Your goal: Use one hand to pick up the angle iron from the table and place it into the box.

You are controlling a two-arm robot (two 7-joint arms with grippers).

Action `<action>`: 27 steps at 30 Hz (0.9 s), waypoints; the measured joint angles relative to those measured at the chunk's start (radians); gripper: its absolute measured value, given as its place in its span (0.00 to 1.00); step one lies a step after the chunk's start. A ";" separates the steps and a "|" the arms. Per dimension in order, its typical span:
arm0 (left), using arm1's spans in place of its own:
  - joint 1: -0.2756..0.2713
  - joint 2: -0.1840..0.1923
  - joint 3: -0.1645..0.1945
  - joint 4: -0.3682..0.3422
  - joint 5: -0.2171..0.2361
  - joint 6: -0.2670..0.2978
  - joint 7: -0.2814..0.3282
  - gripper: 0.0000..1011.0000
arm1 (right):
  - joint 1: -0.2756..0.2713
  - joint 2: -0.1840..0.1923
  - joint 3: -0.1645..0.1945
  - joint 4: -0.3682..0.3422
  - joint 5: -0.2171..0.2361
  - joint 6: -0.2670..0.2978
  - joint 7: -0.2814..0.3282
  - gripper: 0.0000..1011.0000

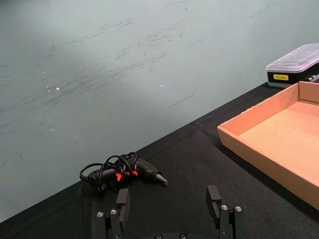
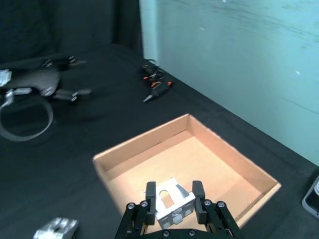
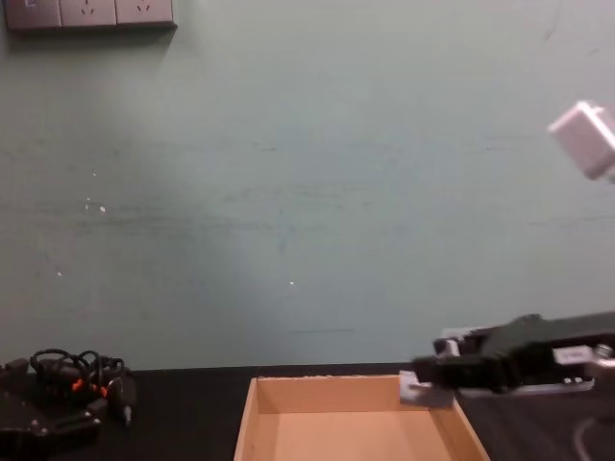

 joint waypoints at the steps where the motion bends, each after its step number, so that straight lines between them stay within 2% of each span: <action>1: 0.000 0.000 0.000 0.000 0.000 0.000 0.000 1.00 | 0.011 -0.014 -0.001 0.014 0.000 0.010 -0.007 0.44; 2: 0.000 0.000 0.000 0.000 0.000 0.000 0.000 1.00 | 0.031 -0.038 -0.004 0.041 0.000 0.029 -0.023 0.44; 8: 0.000 0.000 0.000 0.000 0.000 0.000 0.000 1.00 | 0.107 -0.121 -0.019 0.151 -0.016 0.067 -0.067 0.44; 9: 0.000 0.000 0.000 0.000 0.000 0.000 0.000 1.00 | 0.107 -0.121 -0.019 0.151 -0.016 0.067 -0.067 0.44; 10: 0.000 0.000 0.000 0.000 0.000 0.000 0.000 1.00 | 0.127 -0.143 -0.024 0.184 -0.022 0.075 -0.074 0.44; 16: 0.000 0.000 0.000 0.000 0.000 0.000 0.000 1.00 | 0.188 -0.211 -0.046 0.289 -0.053 0.089 -0.087 0.44; 20: 0.000 0.000 0.000 0.000 0.000 0.000 0.000 1.00 | 0.213 -0.247 -0.058 0.344 -0.079 0.093 -0.094 0.44; 27: 0.000 0.000 0.000 0.000 0.000 0.000 0.000 1.00 | 0.227 -0.277 -0.066 0.401 -0.109 0.110 -0.107 0.44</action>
